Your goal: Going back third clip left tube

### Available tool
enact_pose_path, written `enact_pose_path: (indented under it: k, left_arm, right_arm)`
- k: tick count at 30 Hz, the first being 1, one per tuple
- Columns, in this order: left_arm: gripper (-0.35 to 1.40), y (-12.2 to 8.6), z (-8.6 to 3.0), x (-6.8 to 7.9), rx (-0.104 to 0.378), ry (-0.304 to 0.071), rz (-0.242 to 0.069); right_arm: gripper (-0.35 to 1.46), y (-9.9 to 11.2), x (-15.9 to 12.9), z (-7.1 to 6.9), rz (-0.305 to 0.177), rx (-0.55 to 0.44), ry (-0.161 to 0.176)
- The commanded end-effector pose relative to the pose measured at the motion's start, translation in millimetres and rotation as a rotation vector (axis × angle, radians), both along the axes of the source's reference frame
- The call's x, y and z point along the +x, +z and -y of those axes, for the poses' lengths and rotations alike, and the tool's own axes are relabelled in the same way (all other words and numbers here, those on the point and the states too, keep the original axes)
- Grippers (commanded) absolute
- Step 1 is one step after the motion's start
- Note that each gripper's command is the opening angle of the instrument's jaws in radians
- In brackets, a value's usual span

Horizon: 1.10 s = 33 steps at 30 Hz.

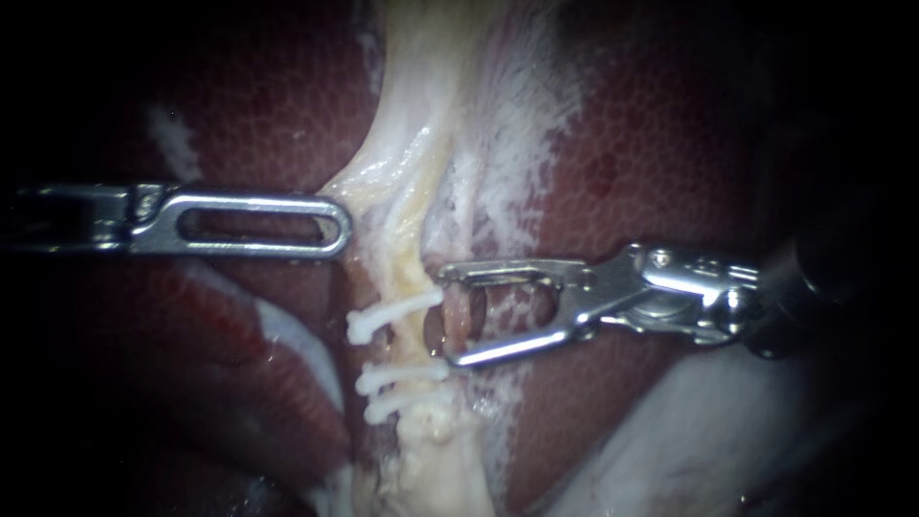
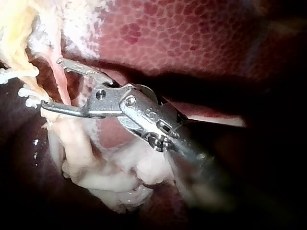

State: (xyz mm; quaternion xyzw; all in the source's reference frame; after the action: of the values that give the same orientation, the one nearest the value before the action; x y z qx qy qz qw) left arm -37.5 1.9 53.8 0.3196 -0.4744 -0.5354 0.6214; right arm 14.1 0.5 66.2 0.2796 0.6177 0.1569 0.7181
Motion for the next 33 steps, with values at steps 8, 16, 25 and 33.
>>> enact_pose_path:
  k: [8, 16, 25, 33]
  left_arm:
    - [-0.35, 0.3, -0.1, 0.0, 0.000, 0.001, 0.001]
    - [-0.35, 0.3, 0.0, 0.0, 0.000, 0.001, 0.001]
    - [-0.35, 0.4, 0.0, 0.0, 0.000, 0.001, 0.001]
    - [-0.35, 1.1, 0.0, -0.4, -0.003, 0.000, -0.001]
  right_arm:
    - [0.60, -2.9, -2.9, -1.5, 0.001, -0.040, 0.002]
    - [0.60, -6.7, -4.8, -2.8, 0.003, -0.060, 0.006]
    - [0.60, -7.5, -5.0, -2.7, 0.002, -0.063, 0.004]
    - [0.60, -7.5, -5.1, -2.6, 0.001, -0.064, 0.004]
